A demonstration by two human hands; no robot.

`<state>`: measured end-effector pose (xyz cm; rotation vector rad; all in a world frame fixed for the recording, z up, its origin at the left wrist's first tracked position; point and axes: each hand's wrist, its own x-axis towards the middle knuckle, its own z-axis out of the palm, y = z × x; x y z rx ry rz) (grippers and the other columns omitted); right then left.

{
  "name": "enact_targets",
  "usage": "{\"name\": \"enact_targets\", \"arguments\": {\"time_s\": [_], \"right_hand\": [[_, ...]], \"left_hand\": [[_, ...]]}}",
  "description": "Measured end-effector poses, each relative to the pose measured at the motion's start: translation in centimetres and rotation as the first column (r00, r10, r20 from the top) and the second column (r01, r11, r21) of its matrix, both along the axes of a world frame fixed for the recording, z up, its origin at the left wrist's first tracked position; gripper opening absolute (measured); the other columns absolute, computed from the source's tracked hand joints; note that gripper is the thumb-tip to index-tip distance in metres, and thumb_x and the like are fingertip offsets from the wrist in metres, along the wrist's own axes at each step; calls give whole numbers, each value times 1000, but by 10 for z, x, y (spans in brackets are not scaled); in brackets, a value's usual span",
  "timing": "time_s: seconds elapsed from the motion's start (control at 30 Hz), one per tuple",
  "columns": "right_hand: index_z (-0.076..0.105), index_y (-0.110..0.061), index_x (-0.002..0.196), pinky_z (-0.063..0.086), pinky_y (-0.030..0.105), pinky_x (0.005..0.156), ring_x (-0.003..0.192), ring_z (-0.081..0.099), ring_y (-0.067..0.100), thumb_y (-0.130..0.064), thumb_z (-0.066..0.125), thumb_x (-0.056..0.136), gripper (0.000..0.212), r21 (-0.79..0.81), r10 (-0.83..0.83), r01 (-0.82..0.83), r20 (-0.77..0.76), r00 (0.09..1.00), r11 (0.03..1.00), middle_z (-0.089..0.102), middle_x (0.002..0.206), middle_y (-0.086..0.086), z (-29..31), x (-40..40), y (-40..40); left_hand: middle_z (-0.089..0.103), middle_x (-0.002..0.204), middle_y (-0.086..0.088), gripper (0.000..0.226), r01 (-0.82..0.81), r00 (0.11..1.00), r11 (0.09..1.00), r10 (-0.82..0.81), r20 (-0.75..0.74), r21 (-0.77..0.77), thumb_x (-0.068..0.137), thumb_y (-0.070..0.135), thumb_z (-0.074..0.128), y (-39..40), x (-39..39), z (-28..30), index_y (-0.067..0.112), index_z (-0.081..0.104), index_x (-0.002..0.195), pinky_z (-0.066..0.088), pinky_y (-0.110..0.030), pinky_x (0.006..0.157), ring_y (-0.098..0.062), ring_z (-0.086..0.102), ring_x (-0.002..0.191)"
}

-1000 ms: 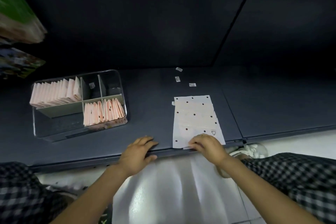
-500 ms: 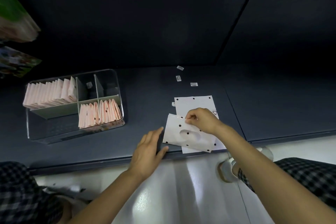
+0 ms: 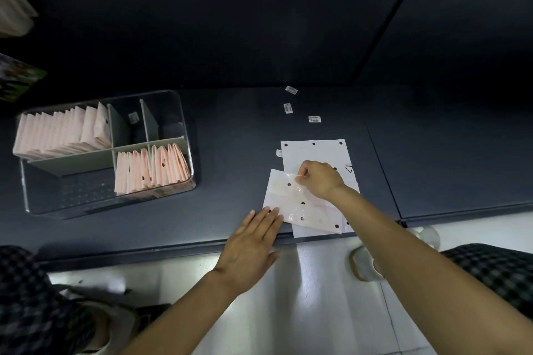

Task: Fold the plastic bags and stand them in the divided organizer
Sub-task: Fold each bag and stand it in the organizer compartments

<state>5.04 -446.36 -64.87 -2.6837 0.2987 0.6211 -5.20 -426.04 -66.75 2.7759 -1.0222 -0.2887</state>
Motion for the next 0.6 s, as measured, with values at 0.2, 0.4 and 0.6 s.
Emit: {"name": "enact_targets", "arguments": {"time_s": [0.2,0.4,0.6], "right_hand": [[56,-19,93,45,40,91,106,55,27,-30,52,94,11,-41,4,-3,29,1000,999,66,105,4,-3,-1,3],[56,-14,111,42,36,92,109,50,27,-25,48,96,20,-100,25,-7,180,983,995,60,113,7,3,-14,6],[66,-7,113,50,36,93,108,63,26,-26,62,86,33,-242,422,-346,468,776,906,66,117,9,-5,-102,33]], "left_hand": [[-11,158,-2,71,12,1000,999,-12,-14,42,98,49,31,2,-1,-20,18,-5,150,-20,-36,112,-18,-10,145],[-14,158,-4,67,46,999,996,-45,-15,78,98,52,29,5,-1,-23,28,-6,150,-21,-39,111,-20,-11,145],[-11,159,-4,66,25,999,994,-21,-40,102,97,50,32,1,0,-23,27,1,151,-18,-34,113,-18,-9,146]]}}
